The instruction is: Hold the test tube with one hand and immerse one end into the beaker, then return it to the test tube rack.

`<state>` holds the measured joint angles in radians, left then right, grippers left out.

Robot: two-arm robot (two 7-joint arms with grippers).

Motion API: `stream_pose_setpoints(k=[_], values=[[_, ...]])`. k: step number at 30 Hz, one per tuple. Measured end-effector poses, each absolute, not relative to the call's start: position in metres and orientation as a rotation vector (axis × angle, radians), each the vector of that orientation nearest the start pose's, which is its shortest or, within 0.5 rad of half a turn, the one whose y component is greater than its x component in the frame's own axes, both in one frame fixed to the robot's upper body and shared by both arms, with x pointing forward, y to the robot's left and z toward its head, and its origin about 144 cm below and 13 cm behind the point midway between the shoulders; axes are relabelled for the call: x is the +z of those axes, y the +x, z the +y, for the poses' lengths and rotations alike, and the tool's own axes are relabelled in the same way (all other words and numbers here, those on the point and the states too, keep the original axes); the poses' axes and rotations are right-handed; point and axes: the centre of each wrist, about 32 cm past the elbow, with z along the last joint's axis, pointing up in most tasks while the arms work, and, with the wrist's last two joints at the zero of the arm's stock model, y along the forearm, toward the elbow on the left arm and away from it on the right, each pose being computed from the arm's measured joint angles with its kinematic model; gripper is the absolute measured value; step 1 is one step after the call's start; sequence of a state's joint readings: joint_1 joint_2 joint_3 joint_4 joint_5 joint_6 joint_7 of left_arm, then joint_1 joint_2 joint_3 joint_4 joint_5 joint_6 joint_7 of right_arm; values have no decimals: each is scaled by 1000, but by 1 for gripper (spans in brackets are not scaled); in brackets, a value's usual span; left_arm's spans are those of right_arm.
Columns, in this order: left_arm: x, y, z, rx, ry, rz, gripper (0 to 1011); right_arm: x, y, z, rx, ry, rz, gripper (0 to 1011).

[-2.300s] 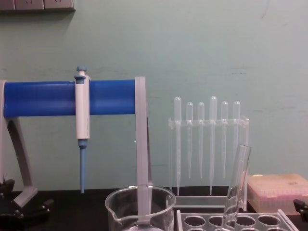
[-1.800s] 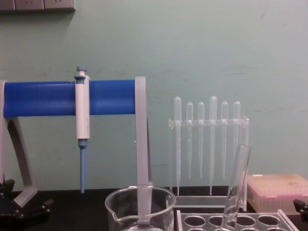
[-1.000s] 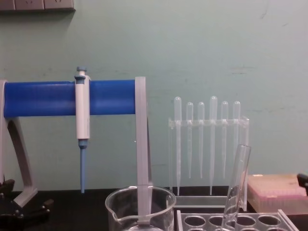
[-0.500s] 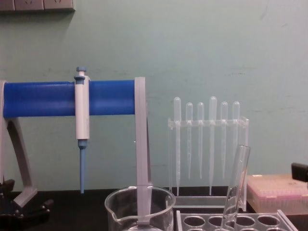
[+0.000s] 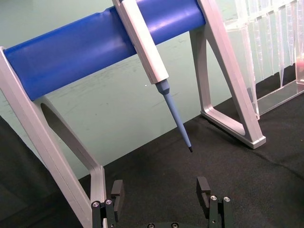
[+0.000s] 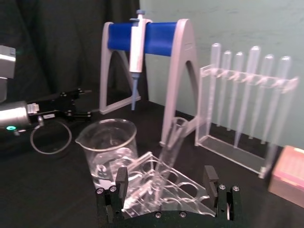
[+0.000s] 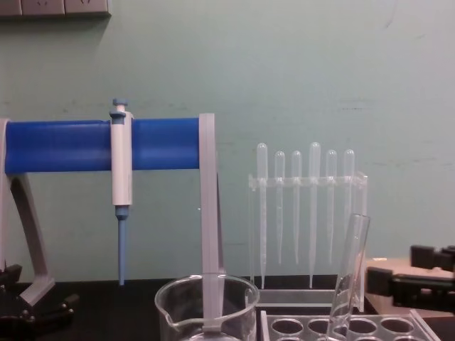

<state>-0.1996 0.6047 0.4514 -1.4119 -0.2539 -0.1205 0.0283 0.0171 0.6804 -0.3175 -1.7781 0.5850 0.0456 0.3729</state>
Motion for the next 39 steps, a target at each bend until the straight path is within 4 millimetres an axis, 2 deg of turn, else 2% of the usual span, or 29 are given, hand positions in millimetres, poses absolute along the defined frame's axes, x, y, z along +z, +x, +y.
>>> stream_pose_setpoints(k=[16, 32, 39], values=[[1140, 489, 310, 1248, 304, -285, 1000, 1196, 474, -275, -814, -60, 26, 1003], [1140, 489, 310, 1248, 304, -285, 1000, 1191, 481, -262, -826, -48, 52, 1003], [1140, 489, 310, 1248, 304, -285, 1000, 1191, 481, -262, -826, -49, 52, 1003]])
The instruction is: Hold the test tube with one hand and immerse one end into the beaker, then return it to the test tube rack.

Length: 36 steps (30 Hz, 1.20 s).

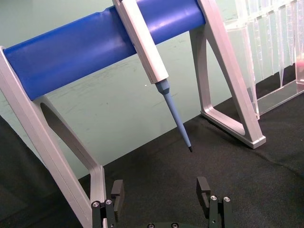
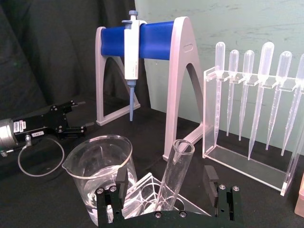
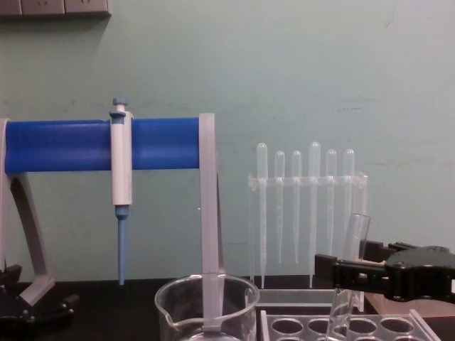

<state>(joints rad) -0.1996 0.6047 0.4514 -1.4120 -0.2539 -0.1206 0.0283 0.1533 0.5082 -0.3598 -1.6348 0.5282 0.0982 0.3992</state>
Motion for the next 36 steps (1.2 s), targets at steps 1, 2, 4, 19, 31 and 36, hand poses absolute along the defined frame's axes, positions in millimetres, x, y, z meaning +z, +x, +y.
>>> stream_pose_setpoints(k=[1, 2, 4, 19, 31, 36], values=[[1140, 489, 310, 1248, 304, -285, 1000, 1191, 481, -262, -826, -49, 52, 1003], [1140, 489, 310, 1248, 304, -285, 1000, 1191, 481, -262, -826, -49, 52, 1003], [1140, 489, 310, 1248, 304, -285, 1000, 1191, 480, -262, -826, -50, 52, 980], [1140, 489, 310, 1248, 304, -285, 1000, 1191, 480, -262, -826, -49, 51, 565], [1140, 489, 310, 1248, 304, -285, 1000, 1191, 480, -262, -825, -48, 49, 242], [1140, 489, 310, 1248, 304, -285, 1000, 1191, 480, -262, -825, -48, 49, 242]])
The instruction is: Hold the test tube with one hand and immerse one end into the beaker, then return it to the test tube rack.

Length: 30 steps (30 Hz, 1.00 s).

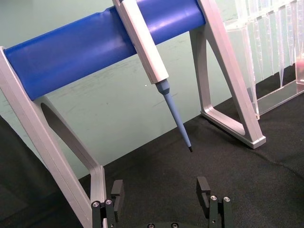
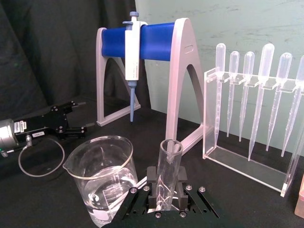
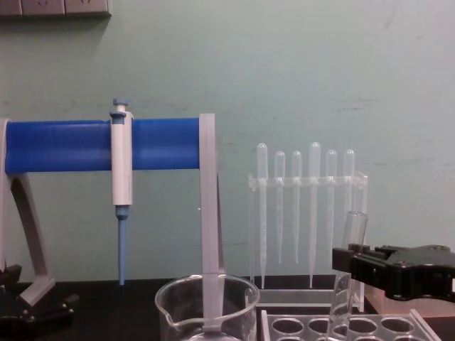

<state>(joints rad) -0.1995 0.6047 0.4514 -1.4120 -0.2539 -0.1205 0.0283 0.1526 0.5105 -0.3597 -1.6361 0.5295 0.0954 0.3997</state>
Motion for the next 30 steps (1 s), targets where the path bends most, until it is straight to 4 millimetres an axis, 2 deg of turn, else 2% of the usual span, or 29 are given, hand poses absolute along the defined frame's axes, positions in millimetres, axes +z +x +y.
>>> stream_pose_setpoints(k=[14, 20, 30], values=[[1140, 489, 310, 1248, 304, -285, 1000, 1193, 479, -263, -822, -50, 44, 242], [1140, 489, 310, 1248, 304, -285, 1000, 1210, 476, -263, -788, -62, 19, 241], [1140, 489, 310, 1248, 304, -285, 1000, 1252, 474, -264, -740, -121, -66, 241]])
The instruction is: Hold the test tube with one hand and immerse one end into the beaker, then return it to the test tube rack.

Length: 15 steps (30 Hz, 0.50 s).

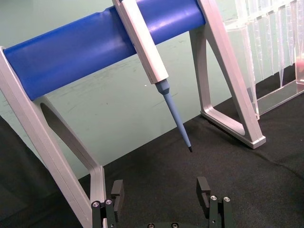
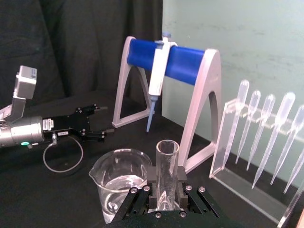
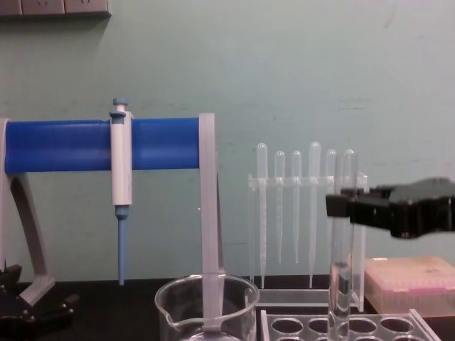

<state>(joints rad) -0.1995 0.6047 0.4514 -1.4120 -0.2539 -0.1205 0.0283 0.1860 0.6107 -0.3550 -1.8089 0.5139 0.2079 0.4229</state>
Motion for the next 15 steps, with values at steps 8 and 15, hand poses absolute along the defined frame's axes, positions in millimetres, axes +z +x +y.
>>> stream_pose_setpoints(k=[8, 15], values=[[1140, 489, 310, 1248, 304, -285, 1000, 1282, 482, -270, -736, -138, -108, 241], [1140, 489, 310, 1248, 304, -285, 1000, 1305, 491, -278, -731, -126, -91, 241]])
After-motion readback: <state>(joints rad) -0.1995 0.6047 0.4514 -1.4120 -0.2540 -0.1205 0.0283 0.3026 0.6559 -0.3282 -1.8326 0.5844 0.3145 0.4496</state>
